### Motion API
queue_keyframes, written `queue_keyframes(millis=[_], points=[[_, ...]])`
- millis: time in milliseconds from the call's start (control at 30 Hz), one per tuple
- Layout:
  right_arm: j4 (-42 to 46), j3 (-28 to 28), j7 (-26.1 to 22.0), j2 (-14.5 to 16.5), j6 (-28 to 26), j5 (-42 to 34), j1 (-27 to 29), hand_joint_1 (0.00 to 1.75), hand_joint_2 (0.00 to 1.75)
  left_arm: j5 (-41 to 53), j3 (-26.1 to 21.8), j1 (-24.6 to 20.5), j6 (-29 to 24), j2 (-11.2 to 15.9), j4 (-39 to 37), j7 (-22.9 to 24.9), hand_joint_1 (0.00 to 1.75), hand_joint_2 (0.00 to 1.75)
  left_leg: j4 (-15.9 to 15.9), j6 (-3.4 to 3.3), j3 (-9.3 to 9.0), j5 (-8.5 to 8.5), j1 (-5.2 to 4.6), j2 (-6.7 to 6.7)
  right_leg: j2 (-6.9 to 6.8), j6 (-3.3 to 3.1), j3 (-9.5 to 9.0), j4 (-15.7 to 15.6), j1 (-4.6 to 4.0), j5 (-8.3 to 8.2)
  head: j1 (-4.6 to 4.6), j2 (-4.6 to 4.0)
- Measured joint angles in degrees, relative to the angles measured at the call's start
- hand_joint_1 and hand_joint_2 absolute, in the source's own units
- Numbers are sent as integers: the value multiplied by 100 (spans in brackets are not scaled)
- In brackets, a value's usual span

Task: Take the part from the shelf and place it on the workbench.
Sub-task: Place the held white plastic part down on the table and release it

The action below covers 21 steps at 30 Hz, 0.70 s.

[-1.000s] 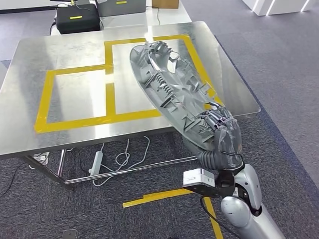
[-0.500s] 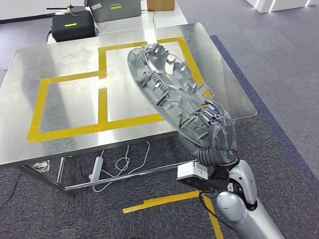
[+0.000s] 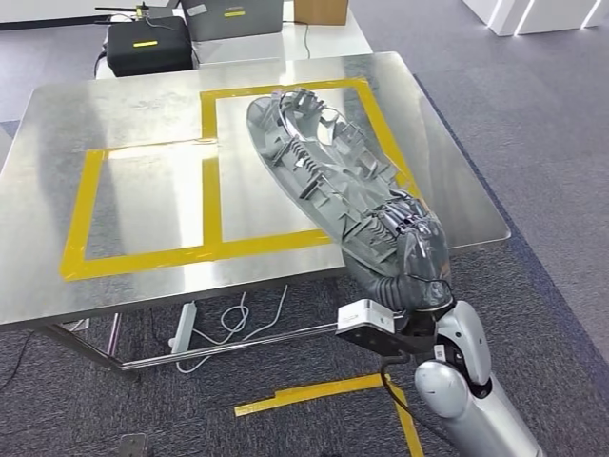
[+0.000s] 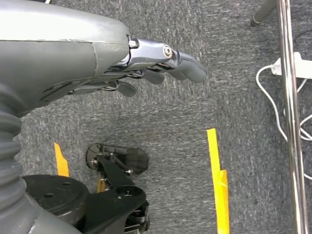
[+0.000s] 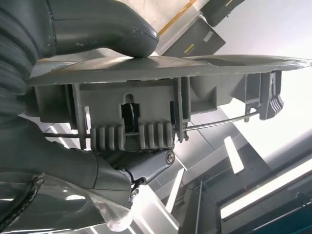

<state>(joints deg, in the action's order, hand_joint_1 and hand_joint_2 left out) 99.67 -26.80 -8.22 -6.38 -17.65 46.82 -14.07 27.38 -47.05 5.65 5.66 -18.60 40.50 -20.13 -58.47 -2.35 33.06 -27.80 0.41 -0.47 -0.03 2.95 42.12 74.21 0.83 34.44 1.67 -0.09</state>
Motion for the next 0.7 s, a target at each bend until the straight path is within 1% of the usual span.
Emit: queue_keyframes(millis=[33, 67, 100, 133, 167, 200, 233, 300, 333, 367, 400, 433, 467, 500, 533, 567, 600, 633, 667, 700], points=[[-11, 7, 3, 0, 3, -2, 2, 175, 175, 0, -4, 0, 0, 0, -2, 0, 0, 175, 0, 2, -48, -37, -3, -6, 0, -7, 34, -71, 0, -167, -1, 0], [-19, 12, 5, 0, 5, -4, 3, 175, 175, 0, -8, 0, 0, -1, -4, 0, 0, 175, 0, 12, -108, -79, -3, -13, -1, -18, -53, -372, 0, -426, -2, 0], [-24, 13, 6, 0, 7, -5, 3, 175, 175, 1, -10, 0, 0, -1, -5, 0, 0, 175, 1, 27, -163, -125, -3, -18, -1, -34, -200, -759, -3, -675, -2, 0], [-27, 13, 5, 0, 9, -7, -3, 175, 175, 0, -13, -5, 0, -2, -8, 0, 0, 175, -8, 53, -202, -171, -14, -23, -1, -48, -361, -1112, -11, -846, -2, 0], [-31, 12, 5, 0, 11, -8, -14, 175, 175, 0, -15, -10, 0, -2, -12, 1, 0, 175, -17, 82, -216, -205, -21, -25, 1, -66, -486, -1367, -19, -910, -1, 0], [-34, 14, 4, -1, 14, -11, -23, 175, 175, -1, -17, -15, 0, -1, -16, 1, 0, 175, -21, 111, -214, -228, -28, -25, 6, -85, -552, -1485, -30, -889, 5, 0], [-41, 23, 6, -2, 19, -16, -32, 175, 175, -1, -20, -20, 1, -1, -19, 2, 0, 175, -19, 140, -212, -241, -33, -25, 13, -107, -582, -1522, -41, -841, 10, 0], [-52, 55, 14, -3, 39, -31, -37, 175, 175, -2, -23, -27, 2, 4, -22, 2, 0, 175, -18, 196, -238, -287, -28, -17, 25, -161, -633, -1573, -22, -794, 21, 1], [-59, 71, 18, -3, 53, -38, -42, 175, 175, -2, -24, -35, 3, 6, -22, 2, 0, 175, -114, 228, -211, -345, -25, -12, 23, -195, -676, -1592, -6, -774, 31, 1], [-63, 80, 19, -2, 66, -44, -52, 175, 175, -2, -23, -44, 4, 9, -23, 1, 0, 175, -335, 262, -112, -446, -18, -7, 18, -224, -725, -1610, 12, -750, 42, 1], [-67, 84, 17, -2, 77, -46, -60, 175, 175, -2, -24, -51, 6, 11, -23, 1, 0, 175, -679, 291, 69, -575, -5, -2, 14, -247, -766, -1617, 17, -717, 49, 1], [-72, 88, 14, -2, 84, -49, -68, 175, 175, -2, -25, -58, 8, 12, -25, 1, 0, 175, -1086, 314, 305, -710, 7, 0, 10, -263, -804, -1618, 19, -681, 56, 0], [-77, 91, 11, -2, 90, -49, -70, 175, 175, -2, -26, -59, 10, 13, -27, 1, 0, 175, -1443, 330, 535, -792, 17, 1, 12, -265, -846, -1617, 20, -643, 54, 0], [-85, 93, 11, -2, 96, -49, -65, 175, 175, -2, -28, -59, 12, 13, -30, 2, 0, 175, -1642, 338, 696, -762, 21, 1, 15, -263, -901, -1617, 19, -600, 54, 0], [-93, 96, 11, -2, 102, -48, -59, 175, 175, -2, -30, -59, 14, 13, -32, 2, 0, 175, -1628, 335, 760, -608, 22, 2, 20, -258, -965, -1617, 20, -553, 55, 0], [-100, 94, 13, -2, 107, -45, -53, 175, 175, -2, -32, -59, 15, 13, -34, 2, 0, 175, -1407, 323, 728, -349, 21, 2, 24, -249, -1041, -1617, 20, -503, 56, 0], [-103, 90, 13, -2, 109, -38, -47, 175, 175, -2, -33, -58, 15, 14, -34, 2, 0, 175, -1038, 297, 627, -47, 18, 3, 27, -234, -1115, -1619, 20, -447, 56, 0], [-105, 85, 11, -2, 108, -25, -48, 175, 175, -2, -35, -58, 15, 15, -37, 1, 0, 175, -709, 268, 513, 159, 2, 7, 28, -206, -1174, -1626, 11, -394, 53, 0], [-107, 79, 10, -1, 104, -2, -50, 175, 175, -2, -37, -59, 16, 17, -40, -1, 0, 175, -420, 230, 400, 258, -14, 12, 32, -173, -1212, -1633, 5, -355, 54, 0], [-109, 74, 10, -1, 98, 23, -54, 175, 175, -3, -39, -63, 16, 19, -43, -3, 0, 175, -251, 194, 332, 259, -31, 17, 33, -135, -1228, -1651, 0, -329, 48, 0]])
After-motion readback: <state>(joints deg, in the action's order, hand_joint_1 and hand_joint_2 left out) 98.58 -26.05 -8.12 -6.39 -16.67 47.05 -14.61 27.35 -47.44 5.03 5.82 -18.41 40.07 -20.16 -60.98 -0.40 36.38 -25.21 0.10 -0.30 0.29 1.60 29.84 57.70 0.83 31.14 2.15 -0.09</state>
